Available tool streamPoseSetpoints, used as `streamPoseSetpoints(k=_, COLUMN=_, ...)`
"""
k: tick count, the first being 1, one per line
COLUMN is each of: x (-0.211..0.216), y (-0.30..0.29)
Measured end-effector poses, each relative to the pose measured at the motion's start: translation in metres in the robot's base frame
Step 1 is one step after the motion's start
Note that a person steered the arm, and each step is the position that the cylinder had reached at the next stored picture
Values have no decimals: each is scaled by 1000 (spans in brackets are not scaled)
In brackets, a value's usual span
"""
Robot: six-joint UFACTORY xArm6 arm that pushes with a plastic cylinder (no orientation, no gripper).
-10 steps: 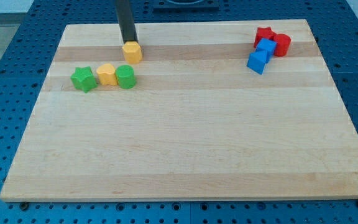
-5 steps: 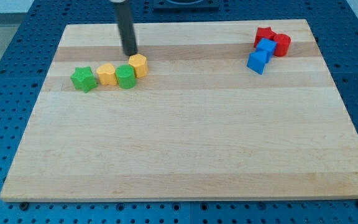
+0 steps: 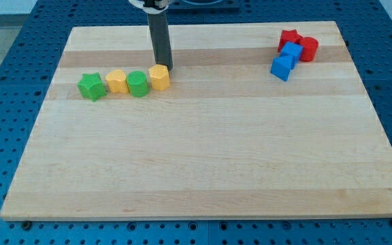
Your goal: Move the yellow hexagon right to the green circle
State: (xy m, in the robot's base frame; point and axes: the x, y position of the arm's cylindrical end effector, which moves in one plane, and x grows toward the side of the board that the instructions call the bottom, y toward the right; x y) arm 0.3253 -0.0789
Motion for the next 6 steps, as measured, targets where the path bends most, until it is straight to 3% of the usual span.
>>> streamPoseSetpoints(k=6, x=19, y=2)
